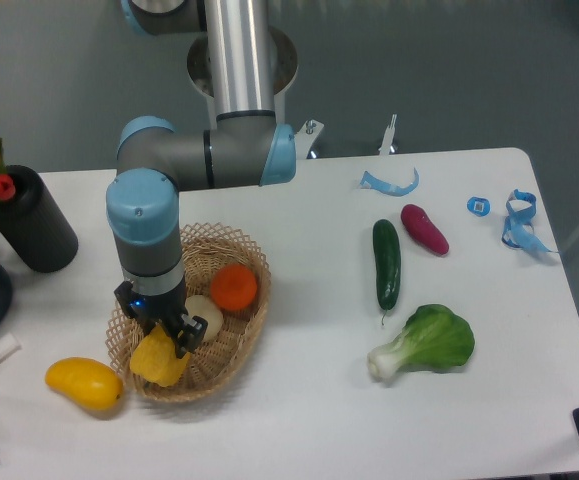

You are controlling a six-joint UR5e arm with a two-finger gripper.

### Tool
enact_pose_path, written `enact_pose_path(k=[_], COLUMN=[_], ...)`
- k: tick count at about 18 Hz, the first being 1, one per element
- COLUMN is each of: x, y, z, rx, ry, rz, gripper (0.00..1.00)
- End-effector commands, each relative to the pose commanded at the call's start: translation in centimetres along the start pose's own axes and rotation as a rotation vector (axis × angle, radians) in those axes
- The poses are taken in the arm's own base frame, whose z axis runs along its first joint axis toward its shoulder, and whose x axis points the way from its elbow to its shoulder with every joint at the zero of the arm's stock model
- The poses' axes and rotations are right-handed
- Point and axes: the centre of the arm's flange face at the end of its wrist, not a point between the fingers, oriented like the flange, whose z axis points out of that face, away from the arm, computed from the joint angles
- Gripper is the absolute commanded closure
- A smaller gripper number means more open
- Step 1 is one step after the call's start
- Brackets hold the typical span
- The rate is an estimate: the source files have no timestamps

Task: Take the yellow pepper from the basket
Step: 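Lift the yellow bell pepper up out of the basket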

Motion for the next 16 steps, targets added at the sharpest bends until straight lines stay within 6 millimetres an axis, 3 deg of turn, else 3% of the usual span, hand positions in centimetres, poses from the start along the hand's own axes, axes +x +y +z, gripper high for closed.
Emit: enact_pose_path(k=[9, 16], x=[-8.9, -14.6], y=[-0.8, 1.3], z=[-7.8, -10.7], rx=[0.119, 0.138], ry=[-0.132, -0.199], rz=[-0.089, -0.112], gripper=[0.57, 0.57])
